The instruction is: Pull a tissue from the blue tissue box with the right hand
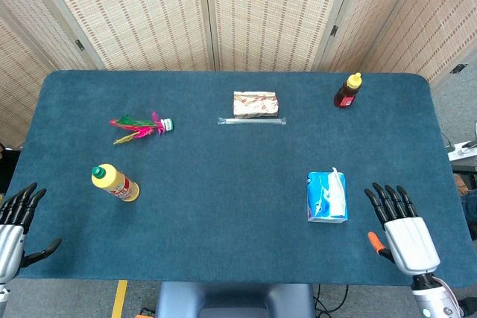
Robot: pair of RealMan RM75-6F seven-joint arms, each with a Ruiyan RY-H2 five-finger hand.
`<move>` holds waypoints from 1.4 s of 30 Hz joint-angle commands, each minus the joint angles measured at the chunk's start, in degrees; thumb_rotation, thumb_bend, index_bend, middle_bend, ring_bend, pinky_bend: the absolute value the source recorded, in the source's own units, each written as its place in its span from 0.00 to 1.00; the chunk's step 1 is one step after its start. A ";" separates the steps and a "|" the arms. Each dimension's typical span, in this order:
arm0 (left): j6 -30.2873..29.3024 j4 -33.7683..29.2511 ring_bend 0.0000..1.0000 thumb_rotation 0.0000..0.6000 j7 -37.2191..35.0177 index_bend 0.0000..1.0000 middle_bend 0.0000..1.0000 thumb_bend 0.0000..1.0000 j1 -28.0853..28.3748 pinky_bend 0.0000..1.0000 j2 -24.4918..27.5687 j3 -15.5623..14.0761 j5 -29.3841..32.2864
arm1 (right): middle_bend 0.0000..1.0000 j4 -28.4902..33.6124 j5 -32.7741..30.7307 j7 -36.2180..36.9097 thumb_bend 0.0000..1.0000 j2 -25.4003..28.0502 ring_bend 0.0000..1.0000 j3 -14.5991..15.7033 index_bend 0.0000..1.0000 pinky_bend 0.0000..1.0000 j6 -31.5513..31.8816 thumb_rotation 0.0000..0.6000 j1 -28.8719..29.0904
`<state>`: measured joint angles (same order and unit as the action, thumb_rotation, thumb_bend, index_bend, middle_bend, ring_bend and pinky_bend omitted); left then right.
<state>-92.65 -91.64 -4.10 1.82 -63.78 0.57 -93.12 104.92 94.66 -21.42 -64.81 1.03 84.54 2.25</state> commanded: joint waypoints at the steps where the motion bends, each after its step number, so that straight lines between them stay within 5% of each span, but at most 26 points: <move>1: 0.07 -0.01 0.00 1.00 -0.01 0.00 0.00 0.25 0.03 0.13 -0.01 0.00 0.02 | 0.00 0.03 -0.12 0.02 0.25 0.01 0.00 -0.02 0.00 0.00 -0.05 1.00 0.02; 17: 0.33 0.10 0.00 1.00 0.14 0.00 0.00 0.25 0.24 0.13 -0.10 0.00 -0.15 | 0.00 0.28 0.87 1.51 0.25 0.82 0.00 0.01 0.00 0.00 1.36 1.00 -0.36; 22: 0.50 0.17 0.00 1.00 0.20 0.00 0.00 0.25 0.25 0.13 -0.16 -0.01 0.04 | 0.00 -1.88 4.79 7.92 0.25 1.89 0.00 0.04 0.00 0.00 0.38 1.00 2.01; 30: 1.18 0.03 0.00 1.00 1.60 0.00 0.00 0.25 0.50 0.13 -0.63 -0.20 0.00 | 0.18 -7.94 7.41 22.80 0.22 6.38 0.00 -1.76 0.09 0.07 -7.78 1.00 11.23; 42: 1.11 0.18 0.00 1.00 1.15 0.00 0.00 0.25 0.40 0.13 -0.61 -0.04 0.51 | 0.21 -4.08 6.79 33.67 0.20 16.66 0.00 -1.32 0.09 0.07 -21.02 1.00 21.07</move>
<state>-91.54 -91.46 -2.95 2.21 -64.38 0.53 -92.60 99.53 101.34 11.47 -49.54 -0.69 65.09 22.40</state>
